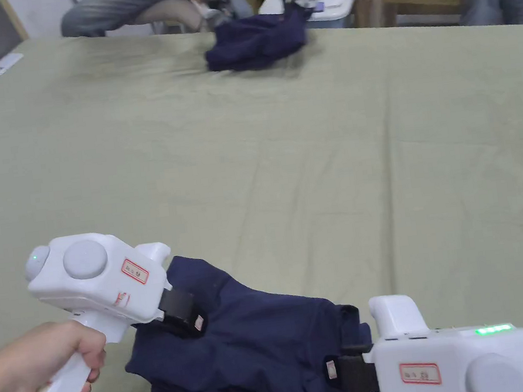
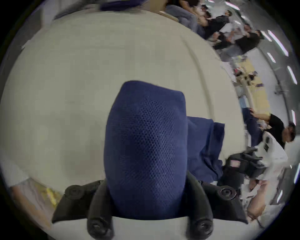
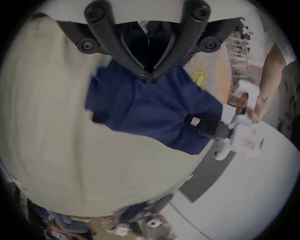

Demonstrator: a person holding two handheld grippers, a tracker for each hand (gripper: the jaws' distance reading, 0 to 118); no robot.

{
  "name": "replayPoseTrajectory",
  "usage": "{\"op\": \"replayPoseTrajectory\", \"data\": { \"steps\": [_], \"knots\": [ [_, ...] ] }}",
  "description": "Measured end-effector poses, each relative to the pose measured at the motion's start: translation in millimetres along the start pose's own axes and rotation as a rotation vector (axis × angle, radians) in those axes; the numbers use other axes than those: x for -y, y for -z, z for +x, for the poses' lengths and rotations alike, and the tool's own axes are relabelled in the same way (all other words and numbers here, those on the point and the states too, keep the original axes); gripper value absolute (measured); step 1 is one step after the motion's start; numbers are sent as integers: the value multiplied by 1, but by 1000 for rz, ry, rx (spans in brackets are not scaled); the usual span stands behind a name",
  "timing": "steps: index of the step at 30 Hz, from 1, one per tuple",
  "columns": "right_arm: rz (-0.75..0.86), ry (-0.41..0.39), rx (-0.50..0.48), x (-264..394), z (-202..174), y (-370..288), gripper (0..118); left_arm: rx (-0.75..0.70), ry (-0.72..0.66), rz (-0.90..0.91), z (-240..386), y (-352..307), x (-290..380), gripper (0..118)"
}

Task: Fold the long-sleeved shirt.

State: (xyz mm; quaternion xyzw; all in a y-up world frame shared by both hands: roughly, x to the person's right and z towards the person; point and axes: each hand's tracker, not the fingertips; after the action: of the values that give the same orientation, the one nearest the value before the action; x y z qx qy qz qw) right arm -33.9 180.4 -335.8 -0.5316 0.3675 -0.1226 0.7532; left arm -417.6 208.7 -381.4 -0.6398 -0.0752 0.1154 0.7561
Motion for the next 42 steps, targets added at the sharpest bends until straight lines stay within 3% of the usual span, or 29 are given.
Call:
{"op": "replayPoseTrajectory", "data": {
  "steps": [2, 4, 10, 11, 13, 16, 18, 22, 23, 25, 27, 29, 33, 38, 42],
  "knots": [
    [-43, 1, -54, 0, -13, 18, 0, -100, -77, 11, -48, -18, -5, 27],
    [-58, -19, -34, 1, -24, 26, 1, -158, -136, 29, -92, -32, -13, 27],
    [-83, -12, 1, 1, -26, 45, 1, -379, -139, 13, -153, -55, -25, 28],
    [-85, -9, 11, 1, -25, 45, 0, -438, -152, 10, -167, -53, -27, 40],
    [-88, -10, 35, -2, -24, 43, 1, -686, -44, -56, -175, -51, -31, 67],
    [-73, -8, 76, 0, -17, 29, 1, -907, 2, -58, -197, -71, -30, 71],
    [-41, -20, 113, 1, -14, 15, 1, -817, -74, 77, -195, -97, -25, 58],
    [43, -42, 170, 1, -12, -20, 1, -333, -270, 305, -162, -127, 6, 19],
    [74, -58, 182, 4, -10, -29, 0, -265, -293, 333, -141, -127, 19, 3],
    [127, -88, 189, 13, -4, -46, 1, -191, -238, 332, -98, -112, 36, 0],
    [142, -58, 226, 24, 3, -61, 1, -111, -109, 354, -36, -92, 59, 0],
    [184, -46, 264, 40, 14, -80, 1, -41, -75, 434, 23, -72, 79, 0],
    [216, -4, 352, 72, 37, -118, 1, -106, 50, 625, 121, -31, 112, 0],
    [255, 46, 457, 104, 60, -167, 1, 101, 69, 529, 220, 1, 134, 0],
    [314, 103, 480, 124, 72, -197, 1, 91, 61, 443, 252, 24, 144, 0]
  ]
}}
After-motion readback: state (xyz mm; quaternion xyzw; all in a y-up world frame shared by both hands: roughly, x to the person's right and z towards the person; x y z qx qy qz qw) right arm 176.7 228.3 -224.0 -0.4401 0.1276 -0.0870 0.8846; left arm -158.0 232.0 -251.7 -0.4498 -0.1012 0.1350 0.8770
